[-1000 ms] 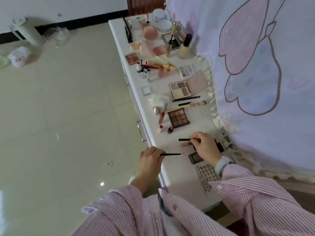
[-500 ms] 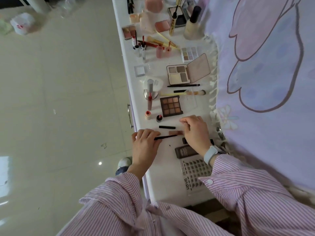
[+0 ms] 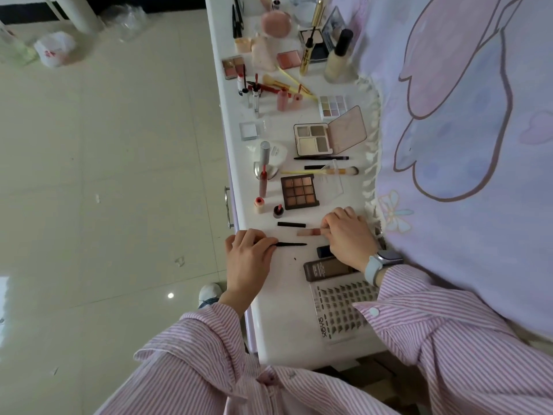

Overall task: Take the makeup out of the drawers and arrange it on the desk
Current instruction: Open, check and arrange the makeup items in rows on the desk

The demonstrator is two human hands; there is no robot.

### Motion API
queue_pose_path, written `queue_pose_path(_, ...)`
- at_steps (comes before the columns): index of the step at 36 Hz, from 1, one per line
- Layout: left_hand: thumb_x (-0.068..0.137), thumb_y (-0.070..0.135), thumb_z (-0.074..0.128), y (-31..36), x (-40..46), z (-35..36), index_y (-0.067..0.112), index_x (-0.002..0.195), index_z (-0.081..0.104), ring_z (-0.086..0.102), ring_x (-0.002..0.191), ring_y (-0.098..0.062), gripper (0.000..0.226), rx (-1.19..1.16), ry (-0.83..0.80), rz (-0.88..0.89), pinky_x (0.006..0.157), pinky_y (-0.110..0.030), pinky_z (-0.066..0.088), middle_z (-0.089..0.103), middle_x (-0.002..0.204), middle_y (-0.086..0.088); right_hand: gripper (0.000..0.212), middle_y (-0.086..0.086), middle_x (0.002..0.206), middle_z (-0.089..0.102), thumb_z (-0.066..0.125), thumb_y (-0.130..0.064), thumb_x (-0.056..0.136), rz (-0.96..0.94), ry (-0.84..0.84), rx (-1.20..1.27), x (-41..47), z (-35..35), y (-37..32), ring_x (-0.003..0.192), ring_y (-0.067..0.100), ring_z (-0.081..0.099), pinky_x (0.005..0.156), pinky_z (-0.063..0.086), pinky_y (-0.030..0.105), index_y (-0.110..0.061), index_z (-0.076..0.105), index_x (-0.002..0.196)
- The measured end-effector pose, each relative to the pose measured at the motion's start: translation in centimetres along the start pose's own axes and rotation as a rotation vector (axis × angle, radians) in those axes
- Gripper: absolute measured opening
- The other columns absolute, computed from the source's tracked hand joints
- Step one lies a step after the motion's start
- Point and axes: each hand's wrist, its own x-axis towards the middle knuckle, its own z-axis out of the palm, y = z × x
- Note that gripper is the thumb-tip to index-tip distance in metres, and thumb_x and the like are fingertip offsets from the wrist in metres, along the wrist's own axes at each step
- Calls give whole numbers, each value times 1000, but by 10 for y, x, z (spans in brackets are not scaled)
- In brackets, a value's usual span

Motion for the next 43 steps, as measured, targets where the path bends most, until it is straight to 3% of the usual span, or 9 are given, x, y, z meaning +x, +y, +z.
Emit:
queue_pose_path(8,78,23,68,7,11,3,20,83,72,56,79,-20,7,22,-2,-61,82,-33,29,63,80,6,21,0,108,52,49,-5,87,13,137,41,-22,-3,-2,102,20,41,74,29,30,-14,52,106)
queue_pose_path(13,72,19,78,12,15,1,17,85,69,57,81,-23,16,18,-14,-113,82,-34,30,63,83,2,16,0,105,55,53,-9,88,-15,178,68,-30,-7,-5,99,21,43,76,34,34,-14,54,103)
queue_pose_path(18,74,24,77,12,11,-4,14,95,67,58,89,-26,25,-3,-13,-181,85,-39,37,62,93,-3,14,-2,102,60,53,-15,89,-55,225,76,-34,-9,-11,101,22,48,76,31,34,-14,56,104)
queue_pose_path(21,83,32,61,12,3,-13,12,108,62,56,97,-27,32,-112,5,-198,86,-38,39,61,103,-6,14,-2,99,62,54,-15,89,-91,240,89,-35,-6,-14,97,24,50,74,27,32,-15,58,103)
queue_pose_path(27,88,41,49,18,-20,-34,15,128,44,47,108,-14,49,-298,-71,-17,91,-23,40,55,115,-6,23,-4,107,57,41,-21,97,-175,27,300,-38,-10,-26,100,12,45,87,36,26,-15,57,112)
queue_pose_path(31,93,38,40,18,-31,-38,12,114,54,51,76,-6,36,-293,-145,26,65,-26,50,62,91,-1,29,-9,98,51,38,-25,99,-184,-184,487,-41,-15,-39,92,4,47,85,35,17,-13,57,118)
queue_pose_path(34,94,39,30,18,-33,-40,8,93,55,42,57,-9,39,-283,-161,7,46,-19,32,56,79,0,31,-13,91,46,37,-27,99,-189,-287,485,-43,-10,-44,85,1,46,78,32,14,-13,59,117)
queue_pose_path(39,97,46,19,20,-32,-46,10,81,49,31,48,-5,50,-271,-174,13,44,-14,22,42,69,8,25,-8,94,47,37,-21,99,-237,-217,406,-47,-5,-44,91,8,44,78,31,17,-12,59,107)
queue_pose_path(43,99,38,24,27,-33,-46,20,68,38,29,48,-8,39,-367,-262,-158,47,-24,25,34,57,8,22,-6,93,46,37,-17,99,-338,-134,292,-46,-8,-43,91,8,37,84,36,22,-12,57,106)
